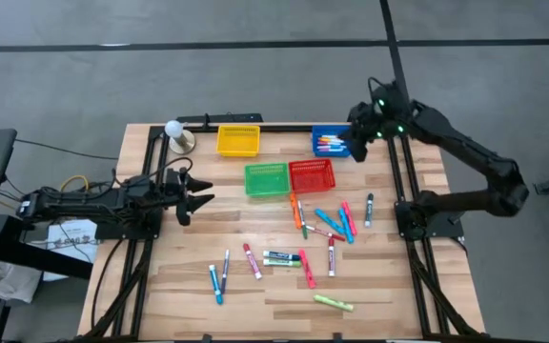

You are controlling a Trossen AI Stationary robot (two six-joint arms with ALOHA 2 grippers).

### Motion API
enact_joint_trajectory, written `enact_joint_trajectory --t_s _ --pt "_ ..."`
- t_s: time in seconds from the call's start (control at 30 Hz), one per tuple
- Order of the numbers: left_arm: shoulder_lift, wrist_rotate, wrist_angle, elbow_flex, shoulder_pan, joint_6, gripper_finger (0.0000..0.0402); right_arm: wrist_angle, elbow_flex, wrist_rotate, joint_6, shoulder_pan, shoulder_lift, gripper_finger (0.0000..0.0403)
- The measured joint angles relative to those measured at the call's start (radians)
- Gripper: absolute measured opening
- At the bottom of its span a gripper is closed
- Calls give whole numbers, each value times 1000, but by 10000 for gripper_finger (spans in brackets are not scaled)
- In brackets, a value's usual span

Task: Pick & Place Markers
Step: Put the small red marker pen into the red bin

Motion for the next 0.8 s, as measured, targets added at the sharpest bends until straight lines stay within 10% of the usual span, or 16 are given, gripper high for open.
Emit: enact_joint_trajectory --t_s 0.4,0.8 --pt "43 -5 68 0 1 -201 209 257 -320 -47 267 95 -347 0" --pt "44 -5 97 0 1 -266 209 341 -508 208 428 346 -534 0"
